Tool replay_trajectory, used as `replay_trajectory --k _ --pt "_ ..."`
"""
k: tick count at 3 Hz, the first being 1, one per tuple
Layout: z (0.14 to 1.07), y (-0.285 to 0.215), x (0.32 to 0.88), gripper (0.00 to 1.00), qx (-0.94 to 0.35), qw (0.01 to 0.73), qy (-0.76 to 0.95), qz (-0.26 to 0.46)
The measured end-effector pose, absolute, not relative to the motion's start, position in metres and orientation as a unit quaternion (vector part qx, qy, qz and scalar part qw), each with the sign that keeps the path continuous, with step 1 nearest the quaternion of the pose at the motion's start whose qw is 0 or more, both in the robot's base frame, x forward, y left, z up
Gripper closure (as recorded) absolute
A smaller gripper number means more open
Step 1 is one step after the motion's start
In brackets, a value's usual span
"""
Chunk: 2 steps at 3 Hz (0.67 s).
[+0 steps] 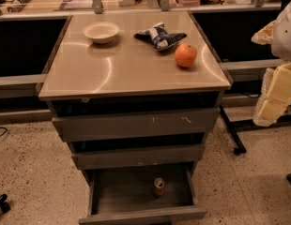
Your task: Pick coke can from bottom drawer and place on counter
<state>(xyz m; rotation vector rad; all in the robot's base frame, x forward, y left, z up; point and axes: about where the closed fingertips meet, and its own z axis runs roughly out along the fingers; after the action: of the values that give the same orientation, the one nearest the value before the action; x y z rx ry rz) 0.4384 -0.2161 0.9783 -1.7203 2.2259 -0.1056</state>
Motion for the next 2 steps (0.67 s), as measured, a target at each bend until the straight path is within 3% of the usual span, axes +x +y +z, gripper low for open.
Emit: replay_trajectory --k 1,2 --pt "0.978 -0.216 0.438 0.0 -0.603 0.162 0.78 -0.037" --pt "0.95 -0.212 0.44 0.19 -0.597 0.172 0.784 -0.017"
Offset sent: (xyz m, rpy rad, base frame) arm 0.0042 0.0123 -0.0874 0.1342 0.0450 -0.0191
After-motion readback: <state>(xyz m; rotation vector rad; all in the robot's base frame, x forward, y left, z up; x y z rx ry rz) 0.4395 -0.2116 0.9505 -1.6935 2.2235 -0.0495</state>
